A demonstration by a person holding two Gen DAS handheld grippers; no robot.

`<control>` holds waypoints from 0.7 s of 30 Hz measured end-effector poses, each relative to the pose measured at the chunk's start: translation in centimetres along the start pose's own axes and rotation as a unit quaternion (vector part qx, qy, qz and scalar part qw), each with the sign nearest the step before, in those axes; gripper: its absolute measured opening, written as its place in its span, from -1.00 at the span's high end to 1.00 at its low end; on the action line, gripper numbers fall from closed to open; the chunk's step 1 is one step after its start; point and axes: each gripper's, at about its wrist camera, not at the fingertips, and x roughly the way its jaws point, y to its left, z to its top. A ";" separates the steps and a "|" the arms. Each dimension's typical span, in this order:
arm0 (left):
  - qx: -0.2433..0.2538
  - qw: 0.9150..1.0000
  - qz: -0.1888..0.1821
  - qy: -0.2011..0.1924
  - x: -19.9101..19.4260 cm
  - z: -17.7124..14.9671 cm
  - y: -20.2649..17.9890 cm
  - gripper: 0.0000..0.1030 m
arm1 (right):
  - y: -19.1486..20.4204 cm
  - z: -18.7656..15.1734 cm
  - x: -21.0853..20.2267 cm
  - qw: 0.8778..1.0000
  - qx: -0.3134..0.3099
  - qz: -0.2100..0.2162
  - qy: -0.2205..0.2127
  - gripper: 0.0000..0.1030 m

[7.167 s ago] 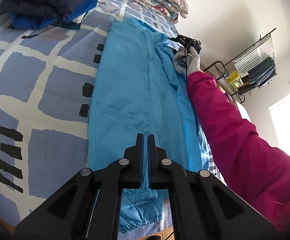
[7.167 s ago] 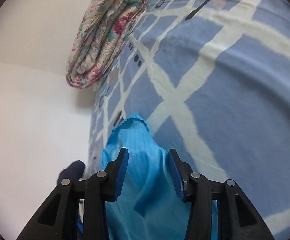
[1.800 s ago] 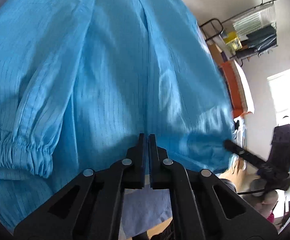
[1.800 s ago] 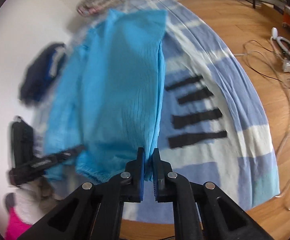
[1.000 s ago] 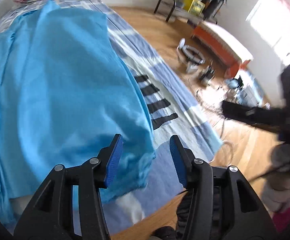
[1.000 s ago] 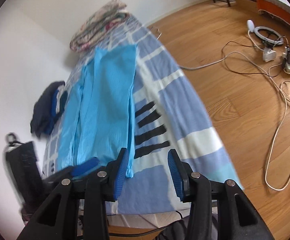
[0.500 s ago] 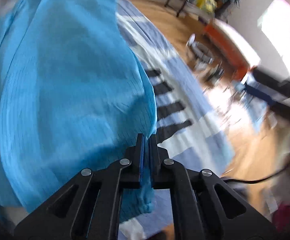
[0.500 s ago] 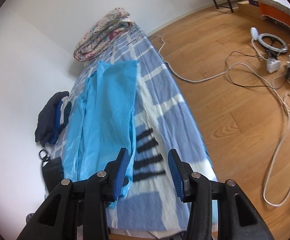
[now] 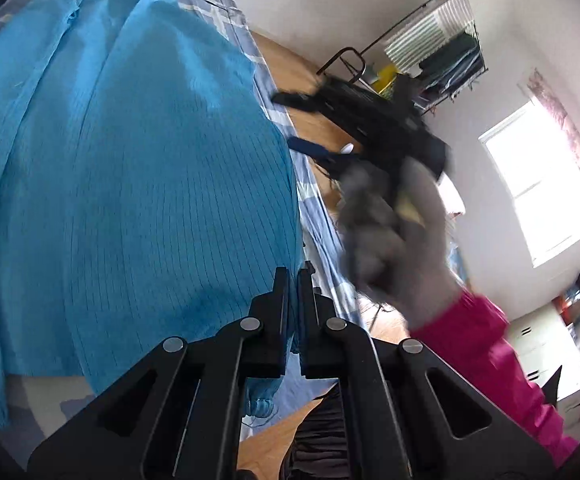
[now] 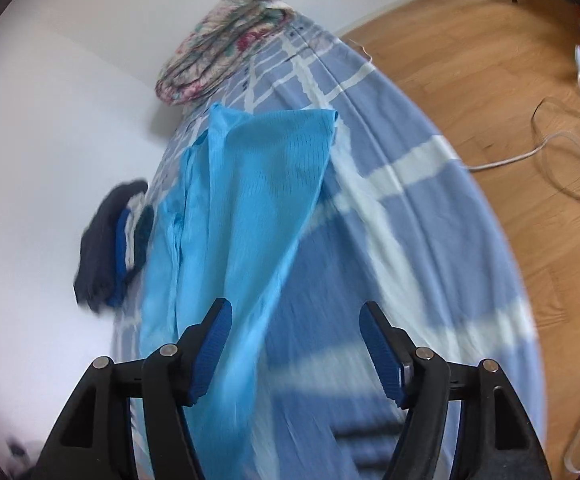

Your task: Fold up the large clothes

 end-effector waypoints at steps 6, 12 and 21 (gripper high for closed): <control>-0.015 1.000 -0.016 -0.002 -0.4 0.0 1.2 0.97 | -0.9 4.3 5.2 0.997 0.075 0.020 -0.009 -0.29; -0.031 0.999 -0.031 -0.003 -0.9 0.1 2.0 0.98 | -0.4 6.6 8.9 0.995 0.098 -0.015 0.000 0.90; -0.040 0.997 -0.059 0.010 -0.7 -0.2 2.7 1.00 | 7.1 9.1 4.8 0.980 -0.072 -0.174 -0.064 1.00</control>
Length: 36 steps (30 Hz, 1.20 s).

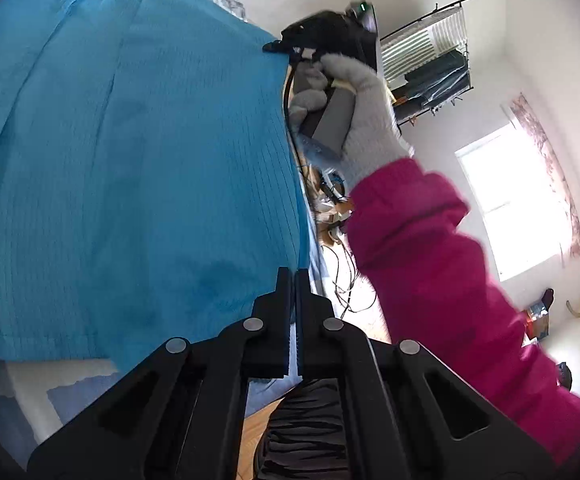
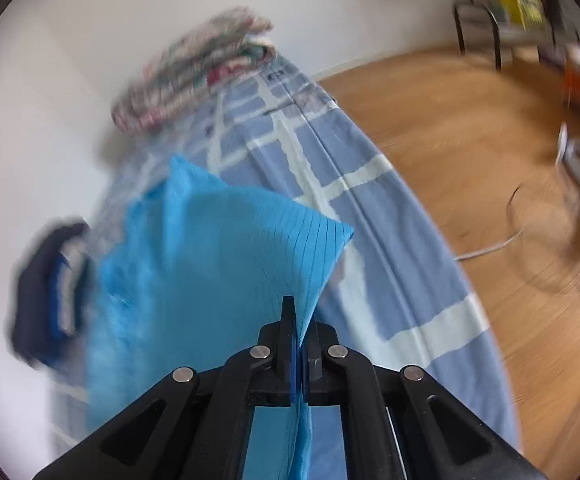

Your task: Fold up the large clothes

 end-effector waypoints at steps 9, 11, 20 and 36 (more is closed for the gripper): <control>-0.006 0.999 0.030 -0.024 -2.1 -0.5 2.4 1.00 | 5.3 -0.2 0.3 0.994 -0.092 -0.050 0.029 1.00; -0.007 0.999 0.027 -0.025 -2.0 -0.9 2.3 1.00 | 5.6 -0.1 -0.1 0.993 -0.099 -0.052 0.031 1.00; 0.022 1.000 0.009 0.010 1.5 -2.0 0.8 1.00 | 4.9 0.5 -2.3 0.995 -0.079 -0.043 0.034 1.00; -0.076 0.995 0.025 -0.055 -9.9 -3.5 9.9 1.00 | 27.1 -7.5 4.0 0.944 -0.290 -0.139 0.070 1.00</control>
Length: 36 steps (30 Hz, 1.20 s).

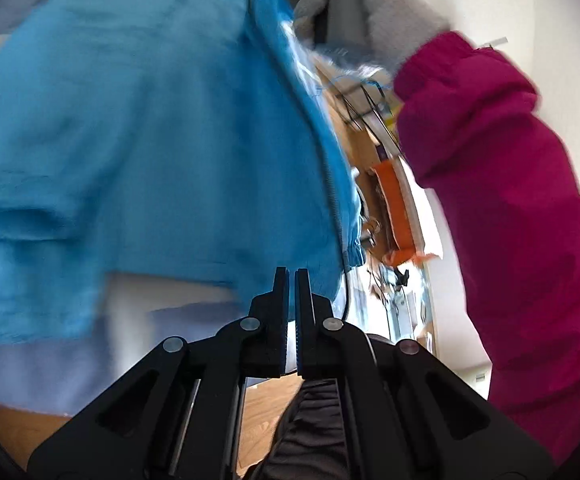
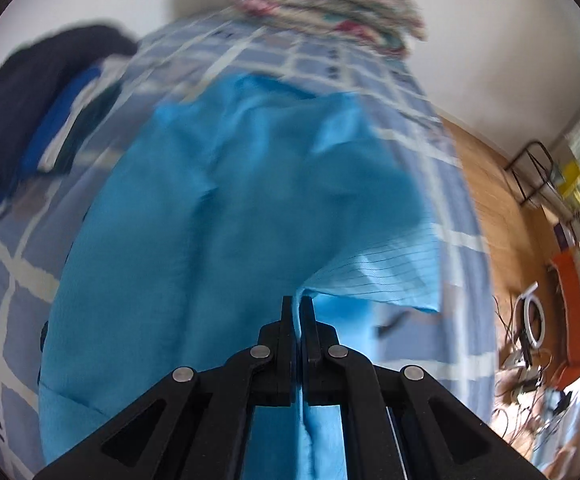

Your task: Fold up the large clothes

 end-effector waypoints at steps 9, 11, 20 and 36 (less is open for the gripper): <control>-0.024 0.994 0.045 -0.099 -8.6 2.4 4.2 1.00 | 5.6 0.3 3.7 0.994 -0.003 0.099 0.051 0.43; -0.023 0.992 0.050 -0.110 -9.1 2.7 4.0 1.00 | 4.3 -0.1 1.5 0.992 -0.003 0.119 0.034 0.43; -0.003 0.993 0.061 -0.102 -9.5 1.5 3.0 1.00 | -7.6 -12.4 -8.5 0.988 0.049 0.145 -0.006 0.08; -0.093 0.973 0.183 -0.109 -10.1 4.7 12.0 0.08 | -8.0 -31.2 -4.8 0.976 0.104 0.188 0.029 -0.13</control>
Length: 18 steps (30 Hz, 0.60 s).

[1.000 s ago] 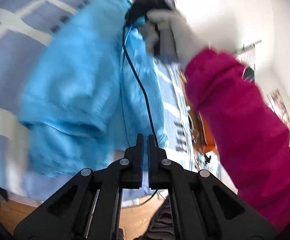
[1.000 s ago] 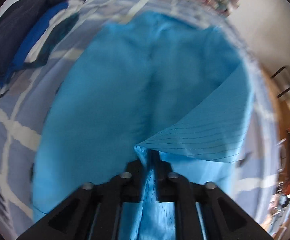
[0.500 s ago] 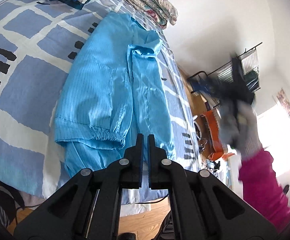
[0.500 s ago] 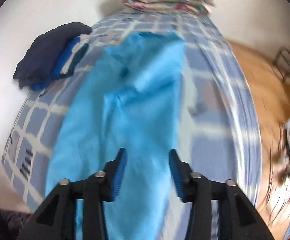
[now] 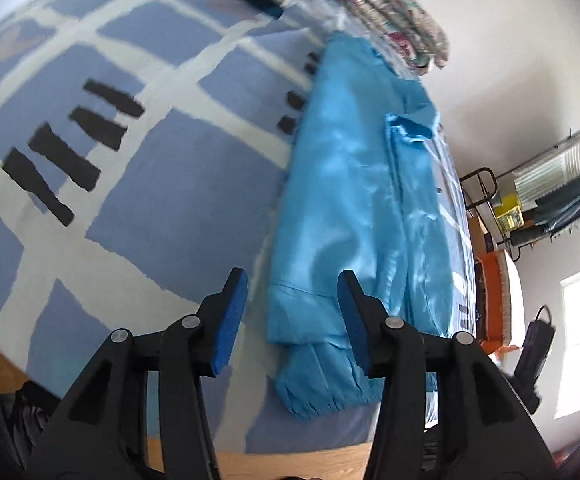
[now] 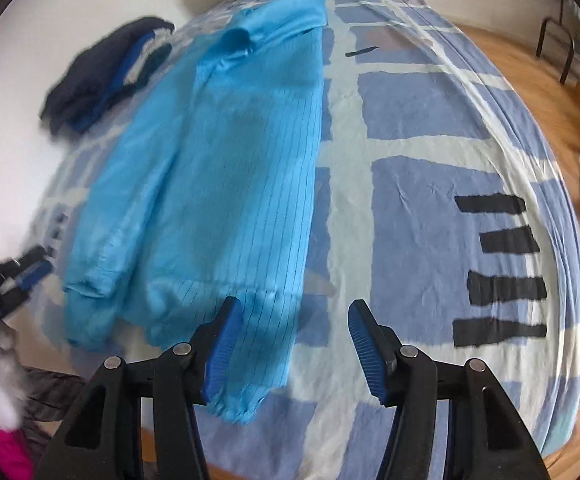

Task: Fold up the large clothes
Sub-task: 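Release the folded side from the right tool and grasp the hem again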

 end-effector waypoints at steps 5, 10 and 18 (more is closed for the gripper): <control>-0.004 0.999 -0.014 0.038 2.6 0.5 0.7 0.08 | 0.2 -0.2 0.7 0.999 0.013 0.041 -0.011 -0.21; 0.003 0.999 -0.031 0.041 3.1 0.2 0.2 0.08 | -0.1 -0.4 0.9 0.995 0.031 0.092 -0.013 -0.08; 0.018 0.997 -0.041 0.062 4.4 -0.7 -1.0 0.94 | -0.6 -0.6 1.6 0.987 0.066 0.146 -0.010 0.69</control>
